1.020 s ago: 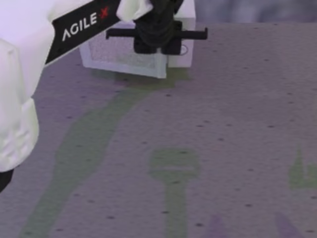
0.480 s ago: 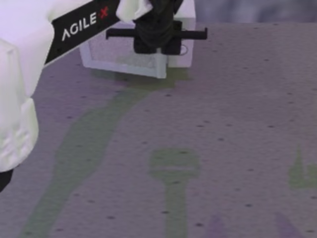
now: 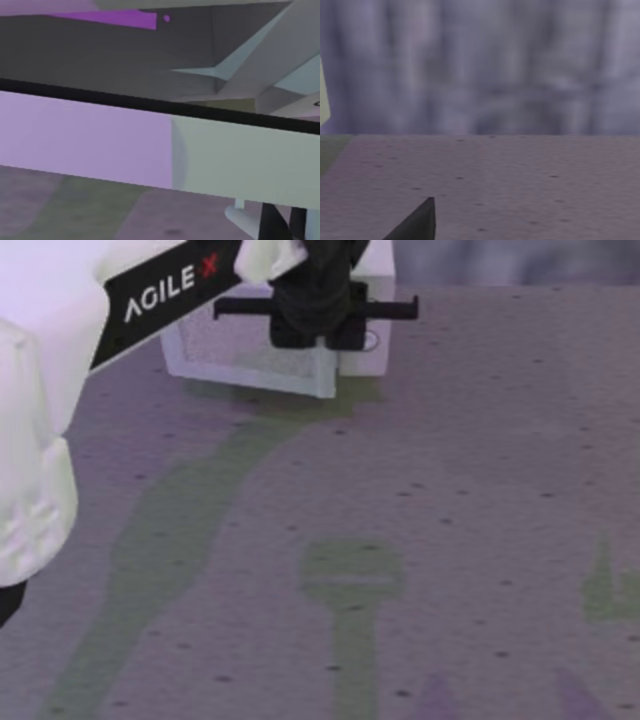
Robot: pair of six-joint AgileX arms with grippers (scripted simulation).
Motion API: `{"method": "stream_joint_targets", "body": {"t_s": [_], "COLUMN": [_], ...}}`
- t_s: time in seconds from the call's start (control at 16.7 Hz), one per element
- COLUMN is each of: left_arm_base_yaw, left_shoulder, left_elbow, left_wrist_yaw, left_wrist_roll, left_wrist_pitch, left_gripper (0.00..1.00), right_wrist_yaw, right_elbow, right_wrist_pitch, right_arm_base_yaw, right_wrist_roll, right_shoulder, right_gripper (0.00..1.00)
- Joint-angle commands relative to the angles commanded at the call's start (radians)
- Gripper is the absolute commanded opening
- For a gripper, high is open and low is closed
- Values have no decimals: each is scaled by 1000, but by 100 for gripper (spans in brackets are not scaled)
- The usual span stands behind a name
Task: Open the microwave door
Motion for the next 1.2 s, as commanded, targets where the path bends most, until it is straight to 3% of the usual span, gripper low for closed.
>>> {"method": "stream_joint_targets", "body": {"t_s": [0.3, 0.78, 1.2], "left_arm_base_yaw": [-7, 12, 12], "left_shoulder": [2, -107, -107], "left_elbow": [-5, -175, -176], "left_wrist_yaw": [5, 51, 51], "left_wrist_roll": [-1, 102, 103], "left_wrist_pitch": [3, 91, 92], "left_gripper": [0, 0, 0], "right_wrist_yaw": [0, 0, 0], "right_elbow": [0, 0, 0], "right_wrist_pitch": [0, 0, 0], "right_arm_base_yaw": [0, 0, 0], "right_wrist_roll": [0, 0, 0], "right_shoulder": [0, 0, 0], "right_gripper": [100, 100, 100]}}
